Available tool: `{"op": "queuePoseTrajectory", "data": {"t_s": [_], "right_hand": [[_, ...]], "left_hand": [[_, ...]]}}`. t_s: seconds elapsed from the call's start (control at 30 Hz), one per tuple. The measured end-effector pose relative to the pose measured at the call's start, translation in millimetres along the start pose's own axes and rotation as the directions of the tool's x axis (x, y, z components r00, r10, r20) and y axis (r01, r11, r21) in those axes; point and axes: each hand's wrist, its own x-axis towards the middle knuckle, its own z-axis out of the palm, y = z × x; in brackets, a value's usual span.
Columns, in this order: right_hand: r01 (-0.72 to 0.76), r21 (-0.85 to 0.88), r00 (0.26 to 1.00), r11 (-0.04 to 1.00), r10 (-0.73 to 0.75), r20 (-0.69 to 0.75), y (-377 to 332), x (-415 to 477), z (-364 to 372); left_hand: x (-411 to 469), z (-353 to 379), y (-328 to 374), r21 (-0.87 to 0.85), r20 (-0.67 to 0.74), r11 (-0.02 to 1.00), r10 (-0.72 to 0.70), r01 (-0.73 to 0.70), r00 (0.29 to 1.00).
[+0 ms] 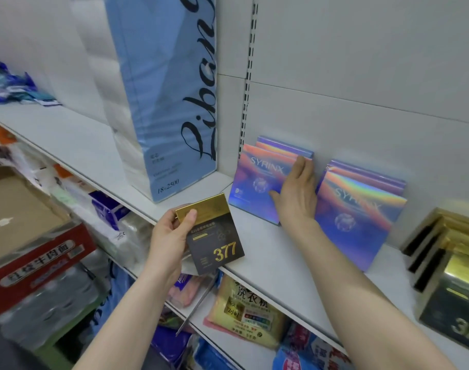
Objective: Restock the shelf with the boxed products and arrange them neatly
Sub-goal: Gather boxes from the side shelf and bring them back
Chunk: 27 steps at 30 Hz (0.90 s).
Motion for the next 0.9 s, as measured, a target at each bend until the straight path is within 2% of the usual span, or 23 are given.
{"op": "queuePoseTrajectory", "data": {"t_s": [0.1,0.17,0.2,0.27,0.3,0.37,0.4,0.43,0.53,0.57,0.63,0.7,0.77,0.83,0.9], "right_hand": [[0.03,-0.114,0.999,0.993,-0.032,-0.011,-1.2,-1.6,-1.0],[0.06,-0.101,0.996,0.993,-0.066,-0.058,-1.2,-4.4,-11.6],[0.093,-0.032,0.991,0.995,-0.096,-0.095,-0.6,-7.3,-17.8],[0.18,0.219,0.979,0.959,-0.154,-0.131,-0.9,-19.6,-32.2],[0.173,0.378,0.985,0.91,-0.154,-0.08,-1.2,-28.8,-41.1],[-0.002,0.644,0.971,0.765,-0.152,0.183,-5.7,-49.1,-56.8],[-0.087,0.708,0.947,0.701,-0.162,0.277,-2.4,-58.5,-59.7],[-0.115,0.729,0.938,0.675,-0.168,0.304,4.1,-67.2,-61.7],[-0.125,0.715,0.963,0.688,-0.089,0.254,40.2,-91.2,-75.9],[-0.142,0.697,0.972,0.703,-0.033,0.231,55.0,-99.8,-84.7],[-0.164,0.662,0.984,0.732,0.072,0.164,88.8,-119.9,-104.9],[-0.156,0.608,0.987,0.778,0.151,0.06,121.1,-142.0,-127.6],[-0.173,0.538,0.975,0.825,0.22,-0.025,149.7,-160.7,-150.9],[-0.216,0.501,0.958,0.838,0.281,-0.057,173.8,-173.0,-173.0],[-0.241,0.496,0.946,0.834,0.315,-0.07,198.1,-179.1,-187.2]], "left_hand": [[7.1,4.7,1.9,0.036,0.032,0.999,-0.023,0.021,0.999],[10.2,9.1,2.3,0.054,0.065,0.998,-0.029,0.026,0.997],[10.9,11.7,2.1,0.05,0.088,0.998,-0.033,0.028,0.996],[11.7,18.9,0.9,0.044,0.141,0.998,-0.045,0.039,0.989],[11.6,23.8,-0.5,0.047,0.178,0.998,-0.053,0.046,0.983],[10.3,34.8,-3.2,0.041,0.265,0.998,-0.061,0.052,0.962],[7.7,42.4,-5.4,0.038,0.326,0.998,-0.066,0.056,0.943],[4.4,50.5,-8.4,0.039,0.388,0.998,-0.067,0.056,0.919],[-7.0,75.5,-20.0,0.08,0.537,0.997,-0.053,0.011,0.842],[-9.6,83.9,-24.5,0.097,0.569,0.995,-0.032,-0.029,0.822],[-14.6,100.8,-33.4,0.174,0.634,0.963,0.049,-0.204,0.772],[-23.1,120.4,-40.3,0.235,0.711,0.887,0.121,-0.396,0.693],[-33.1,144.8,-44.0,0.225,0.777,0.818,0.177,-0.529,0.604],[-41.2,171.9,-47.9,0.19,0.832,0.691,0.264,-0.697,0.488],[-43.6,197.7,-55.8,0.17,0.87,0.47,0.341,-0.866,0.356]]}}
